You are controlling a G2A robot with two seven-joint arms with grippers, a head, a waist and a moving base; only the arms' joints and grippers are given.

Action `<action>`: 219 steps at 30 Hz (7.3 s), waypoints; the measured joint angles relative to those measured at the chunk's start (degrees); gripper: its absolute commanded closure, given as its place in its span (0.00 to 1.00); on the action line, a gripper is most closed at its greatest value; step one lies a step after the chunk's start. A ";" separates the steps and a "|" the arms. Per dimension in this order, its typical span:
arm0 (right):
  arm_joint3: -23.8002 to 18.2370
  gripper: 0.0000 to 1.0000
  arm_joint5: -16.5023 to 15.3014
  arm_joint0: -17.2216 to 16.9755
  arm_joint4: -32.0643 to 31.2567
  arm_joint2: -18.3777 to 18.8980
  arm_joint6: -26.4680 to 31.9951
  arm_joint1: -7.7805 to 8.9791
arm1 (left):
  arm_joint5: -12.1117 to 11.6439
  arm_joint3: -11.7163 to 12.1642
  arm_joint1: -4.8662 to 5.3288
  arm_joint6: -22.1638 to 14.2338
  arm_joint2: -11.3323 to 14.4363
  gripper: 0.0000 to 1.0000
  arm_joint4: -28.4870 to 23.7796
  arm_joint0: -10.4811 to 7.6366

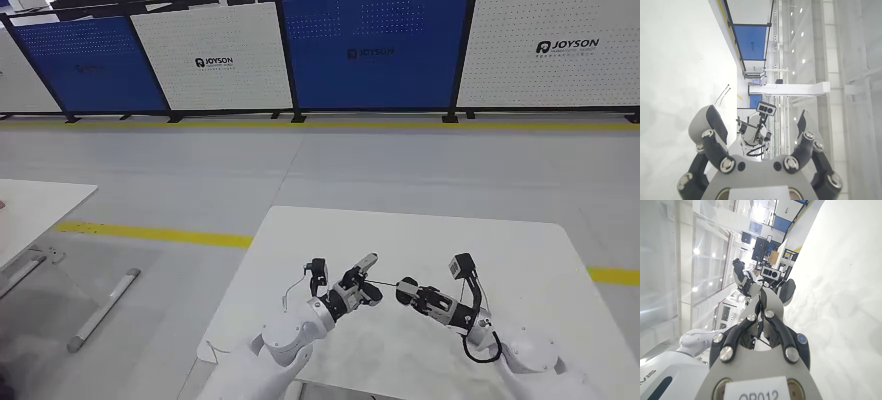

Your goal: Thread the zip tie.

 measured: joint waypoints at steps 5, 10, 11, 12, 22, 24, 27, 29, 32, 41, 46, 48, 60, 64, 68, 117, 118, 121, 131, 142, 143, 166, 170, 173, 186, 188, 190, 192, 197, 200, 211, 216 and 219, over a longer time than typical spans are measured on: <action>0.00 1.00 0.00 0.00 0.00 0.00 0.00 0.00 | -1.34 0.09 0.03 -1.57 0.57 0.77 1.68 0.11; 0.00 1.00 0.00 0.00 0.00 0.00 0.00 0.00 | -2.48 0.11 0.22 -3.29 0.31 1.00 2.85 0.56; 0.00 1.00 0.00 0.00 0.00 0.00 0.00 0.00 | -2.57 0.04 0.23 -3.36 0.23 1.00 2.82 0.66; 0.00 1.00 0.00 0.00 0.00 0.00 0.00 0.00 | -2.74 -0.03 0.25 -3.53 0.12 1.00 2.71 0.80; 0.00 1.00 0.00 0.00 0.00 0.00 0.00 0.00 | -5.12 -0.84 0.38 -3.65 -0.21 1.00 4.55 1.76; 0.00 1.00 0.00 0.00 0.00 0.00 0.00 0.00 | -5.57 -1.39 0.41 -3.63 -0.23 1.00 5.16 1.95; 0.00 1.00 0.00 0.00 0.00 0.00 0.00 0.00 | -6.25 -2.18 0.48 -3.88 -0.22 0.75 6.12 2.33; 0.00 1.00 0.00 0.00 0.00 0.00 0.00 0.00 | -6.65 -2.57 0.54 -4.02 -0.22 0.60 6.89 2.62; 0.00 1.00 0.00 0.00 0.00 0.00 0.00 0.00 | -6.90 -2.96 0.62 -4.30 -0.19 0.51 7.95 2.94; 0.00 1.00 0.00 0.00 0.00 0.00 0.00 0.00 | -7.34 -2.93 0.67 -2.35 -0.17 0.88 10.96 3.35; 0.00 1.00 0.00 0.00 0.00 0.00 0.00 0.00 | -7.44 -2.59 0.59 -0.99 0.06 1.00 12.52 3.24; 0.00 1.00 0.00 0.00 0.00 0.00 0.00 0.00 | -7.44 -2.41 0.56 -0.50 0.13 1.00 13.09 3.18; 0.00 1.00 0.00 0.00 0.00 0.00 0.00 0.00 | -7.88 -2.41 0.52 0.38 0.53 1.00 15.47 3.59; -0.52 0.00 0.51 -0.32 -0.16 0.02 -0.43 -0.03 | -7.83 -2.24 0.46 0.41 0.60 1.00 15.32 3.45; -1.99 0.00 1.93 -0.97 -0.44 1.12 -0.74 0.07 | -6.87 -2.55 0.34 1.36 0.44 1.00 13.99 3.54; -9.23 0.00 5.69 -7.89 -1.15 11.92 -1.12 2.54 | -3.66 -9.50 1.22 -0.04 -8.40 1.00 5.70 5.37; -9.23 0.00 5.69 -7.89 -1.15 11.92 -1.12 2.54 | -3.99 -9.83 1.20 0.22 -8.51 1.00 5.63 5.39; -9.23 0.00 5.69 -7.89 -1.15 11.92 -1.12 2.54 | -5.53 -11.49 1.21 0.36 -9.52 1.00 4.24 5.97; -9.23 0.00 5.69 -7.89 -1.15 11.92 -1.12 2.54 | -10.55 -21.23 1.63 -2.64 -14.21 1.00 -1.22 10.31; -9.23 0.00 5.69 -7.89 -1.15 11.92 -1.12 2.54 | -11.89 -26.19 1.70 -1.92 -16.18 1.00 -1.79 12.41; -9.23 0.00 5.69 -7.89 -1.15 11.92 -1.12 2.54 | -11.89 -26.18 1.70 -1.94 -16.18 1.00 -1.80 12.41; -9.23 0.00 5.69 -7.89 -1.15 11.92 -1.12 2.54 | -13.47 -26.75 0.95 0.84 -16.69 1.00 -11.65 11.01; -9.23 0.00 5.69 -7.89 -1.15 11.92 -1.12 2.54 | -10.44 -25.00 1.03 -0.15 -16.07 1.00 -9.27 10.74; -9.23 0.00 5.69 -7.89 -1.15 11.92 -1.12 2.54 | -8.11 -22.93 1.07 -0.91 -15.43 1.00 -8.09 10.63; -9.23 0.00 5.69 -7.89 -1.15 11.92 -1.12 2.54 | -4.30 -15.26 1.52 -3.97 -13.55 1.00 1.37 12.08; -9.23 0.00 5.69 -7.89 -1.15 11.92 -1.12 2.54 | -3.61 -14.50 1.69 -4.76 -13.50 1.00 3.61 12.36; -9.23 0.00 5.69 -7.89 -1.15 11.92 -1.12 2.54 | -3.05 -14.07 1.87 -4.67 -13.66 1.00 6.66 12.58; -9.23 0.00 5.69 -7.89 -1.15 11.92 -1.12 2.54 | -3.26 -14.10 1.89 -4.16 -13.76 1.00 7.29 12.64; -9.23 0.00 5.69 -7.89 -1.15 11.92 -1.12 2.54 | -3.30 -14.13 1.88 -4.18 -13.76 1.00 7.07 12.63; -9.23 0.00 5.69 -7.89 -1.15 11.92 -1.12 2.54 | -3.30 -14.13 1.88 -4.19 -13.75 1.00 7.07 12.63; -9.23 0.00 5.69 -7.89 -1.15 11.92 -1.12 2.54 | -1.02 -11.86 2.01 -4.16 -11.73 1.00 13.03 12.36; -9.23 0.00 5.69 -7.89 -1.15 11.92 -1.12 2.54 | -1.07 -11.89 2.01 -4.14 -11.75 1.00 12.95 12.37; -9.23 0.00 5.69 -7.89 -1.15 11.92 -1.12 2.54 | -1.07 -11.89 2.01 -4.15 -11.75 1.00 12.95 12.37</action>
